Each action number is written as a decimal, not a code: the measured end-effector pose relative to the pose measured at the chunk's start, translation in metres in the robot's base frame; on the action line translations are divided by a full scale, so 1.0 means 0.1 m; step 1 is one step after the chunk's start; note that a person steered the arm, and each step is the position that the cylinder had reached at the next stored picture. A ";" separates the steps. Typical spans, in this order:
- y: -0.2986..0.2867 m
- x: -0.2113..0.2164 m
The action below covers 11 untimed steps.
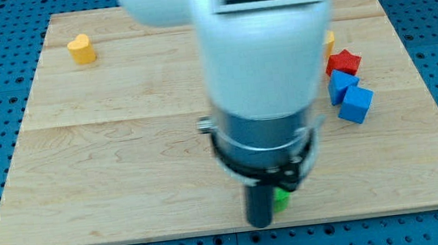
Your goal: Put the green circle into the cube at the bottom
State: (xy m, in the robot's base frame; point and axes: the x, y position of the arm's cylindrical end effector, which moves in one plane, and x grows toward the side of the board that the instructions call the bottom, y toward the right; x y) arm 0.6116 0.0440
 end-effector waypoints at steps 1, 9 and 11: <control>0.27 -0.11; 0.61 -0.68; -0.21 -0.71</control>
State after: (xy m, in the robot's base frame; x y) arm 0.5410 0.0226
